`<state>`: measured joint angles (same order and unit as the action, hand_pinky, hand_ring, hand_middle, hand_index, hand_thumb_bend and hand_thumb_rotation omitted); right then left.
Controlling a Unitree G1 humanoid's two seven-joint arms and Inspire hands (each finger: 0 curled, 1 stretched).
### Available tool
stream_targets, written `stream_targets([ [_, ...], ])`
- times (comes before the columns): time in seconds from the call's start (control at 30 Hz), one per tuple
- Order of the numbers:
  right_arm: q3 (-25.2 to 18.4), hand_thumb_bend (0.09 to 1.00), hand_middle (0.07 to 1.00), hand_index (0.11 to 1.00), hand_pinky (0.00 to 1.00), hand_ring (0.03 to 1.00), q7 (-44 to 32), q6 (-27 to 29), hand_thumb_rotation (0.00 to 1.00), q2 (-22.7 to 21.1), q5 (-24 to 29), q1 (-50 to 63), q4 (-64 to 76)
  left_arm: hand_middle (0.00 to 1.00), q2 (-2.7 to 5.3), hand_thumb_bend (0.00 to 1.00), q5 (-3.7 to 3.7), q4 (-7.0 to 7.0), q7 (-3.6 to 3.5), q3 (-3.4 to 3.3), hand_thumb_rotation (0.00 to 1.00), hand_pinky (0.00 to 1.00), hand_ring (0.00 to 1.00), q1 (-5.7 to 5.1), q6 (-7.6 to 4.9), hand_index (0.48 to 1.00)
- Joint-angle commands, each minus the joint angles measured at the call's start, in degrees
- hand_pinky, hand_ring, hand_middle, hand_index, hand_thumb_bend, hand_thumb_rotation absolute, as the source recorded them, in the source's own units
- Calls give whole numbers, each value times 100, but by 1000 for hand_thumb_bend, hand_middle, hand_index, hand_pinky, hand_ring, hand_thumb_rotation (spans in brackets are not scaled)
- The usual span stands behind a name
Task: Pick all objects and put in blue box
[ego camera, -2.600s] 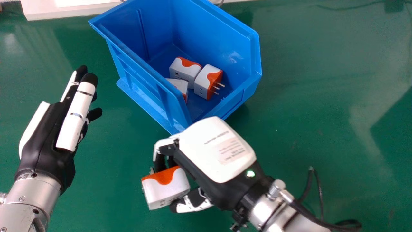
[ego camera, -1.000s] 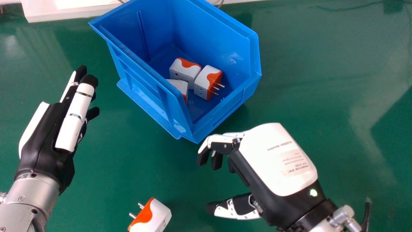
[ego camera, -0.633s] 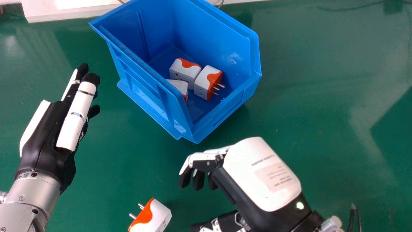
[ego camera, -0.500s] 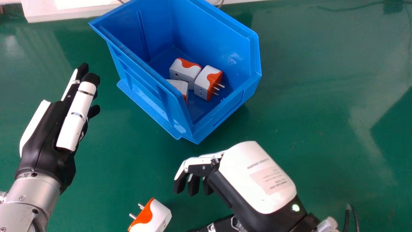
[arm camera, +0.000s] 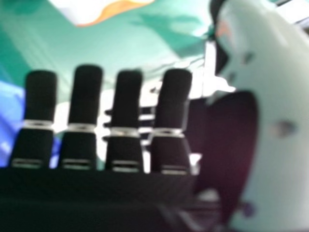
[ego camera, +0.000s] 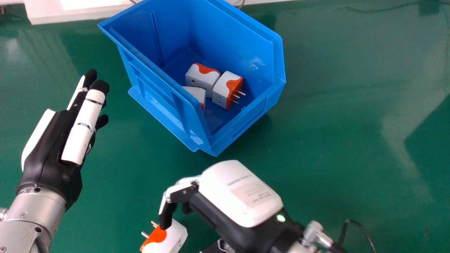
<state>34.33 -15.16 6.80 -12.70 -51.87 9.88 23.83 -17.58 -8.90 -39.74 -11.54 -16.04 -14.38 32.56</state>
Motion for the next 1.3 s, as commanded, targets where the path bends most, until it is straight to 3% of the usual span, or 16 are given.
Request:
stream_targets([
  [0.0, 67, 569, 707, 616, 554, 667, -127, -26, 43, 85, 21, -216, 12, 975, -76, 390, 40, -68, -7, -6, 1000, 960, 987, 51, -108, 1000],
  [0.1, 84, 562, 750, 688, 599, 718, -284, 153, 22, 55, 259, -654, -286, 974, -75, 389, 52, -34, -11, 11, 1000, 958, 986, 56, -139, 1000],
  [0.23, 43, 400, 808, 762, 658, 785, -323, 407, 9, 4, 574, -1137, -643, 972, -76, 389, 65, -47, -7, 22, 1000, 955, 984, 47, -150, 1000],
  [0.37, -6, 294, 847, 804, 694, 830, -303, 557, 3, -19, 798, -1430, -843, 972, -76, 389, 82, -28, -8, 31, 1000, 953, 983, 49, -178, 1000],
  [0.57, 21, 220, 876, 834, 736, 868, -436, 510, 1, 20, 883, -1646, -927, 971, -68, 389, 84, -27, -15, 34, 1000, 951, 982, 45, -200, 1000],
  [0.9, 300, 269, 892, 844, 761, 886, -512, 610, 0, -43, 797, -1815, -1231, 971, -95, 392, 83, -132, 13, 49, 1000, 950, 982, 90, -87, 1000],
  [1.27, 550, 326, 913, 863, 771, 898, -1253, 705, 0, -212, 697, -2573, -1529, 973, -134, 391, 66, -227, 82, 86, 1000, 957, 983, 227, 105, 1000],
])
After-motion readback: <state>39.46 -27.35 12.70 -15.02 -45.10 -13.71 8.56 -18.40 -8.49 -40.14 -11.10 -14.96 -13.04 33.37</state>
